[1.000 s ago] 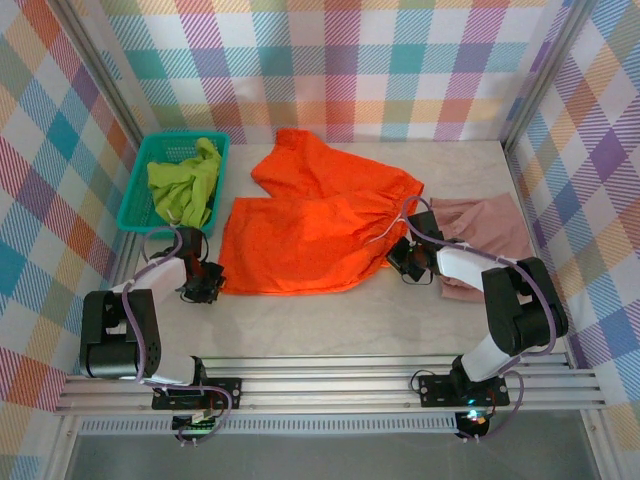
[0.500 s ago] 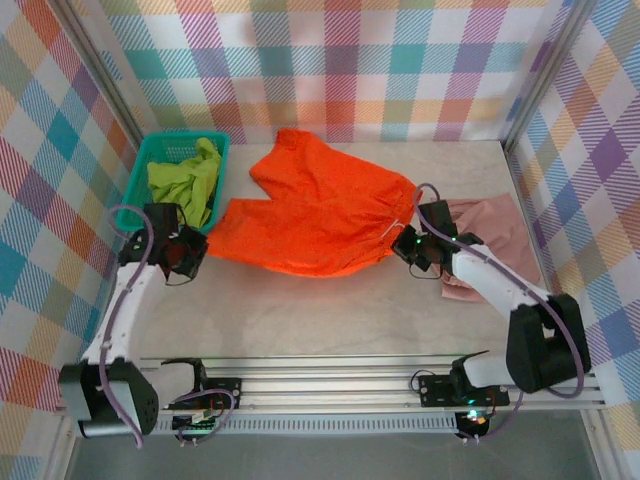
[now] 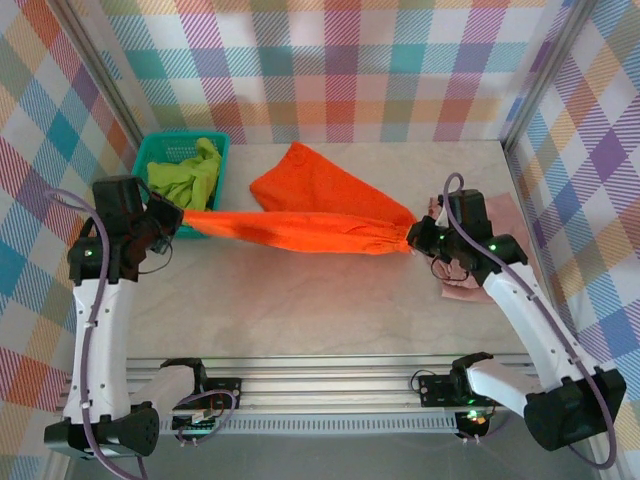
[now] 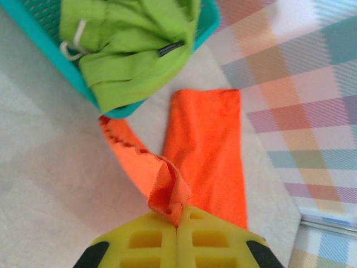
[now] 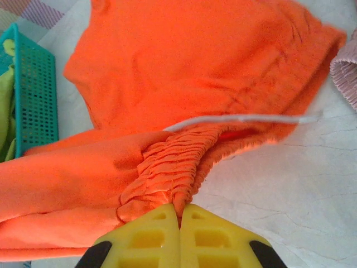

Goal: Fold and stack the shorts

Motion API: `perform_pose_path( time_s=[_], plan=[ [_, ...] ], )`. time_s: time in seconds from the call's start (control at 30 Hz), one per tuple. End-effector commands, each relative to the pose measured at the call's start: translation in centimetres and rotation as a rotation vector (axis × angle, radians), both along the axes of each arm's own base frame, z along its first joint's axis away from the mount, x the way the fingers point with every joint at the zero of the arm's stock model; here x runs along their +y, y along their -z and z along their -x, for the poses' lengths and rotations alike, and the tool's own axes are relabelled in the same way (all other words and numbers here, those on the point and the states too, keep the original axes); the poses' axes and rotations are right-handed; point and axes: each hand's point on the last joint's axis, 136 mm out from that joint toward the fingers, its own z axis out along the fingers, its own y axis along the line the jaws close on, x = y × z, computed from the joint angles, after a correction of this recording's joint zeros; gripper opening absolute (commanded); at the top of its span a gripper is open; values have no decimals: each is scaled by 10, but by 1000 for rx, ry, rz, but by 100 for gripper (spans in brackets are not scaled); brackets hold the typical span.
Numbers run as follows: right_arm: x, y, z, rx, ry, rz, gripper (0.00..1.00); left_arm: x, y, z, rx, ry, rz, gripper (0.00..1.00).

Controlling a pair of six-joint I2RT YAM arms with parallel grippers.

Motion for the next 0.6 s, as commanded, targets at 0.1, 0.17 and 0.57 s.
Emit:
perform_pose_path(
  time_s=[0.1, 0.17, 0.57],
  plan=[
    [-10, -10, 16, 10, -4, 37, 0, 3, -64, 8, -146, 22, -67, 0],
    [-11, -7, 21, 21, -3, 39, 0, 0, -72, 9, -167, 32, -66, 0],
    [-36, 11, 17, 70, 75, 108, 0, -51, -55, -51, -111, 177, -115, 0]
  ],
)
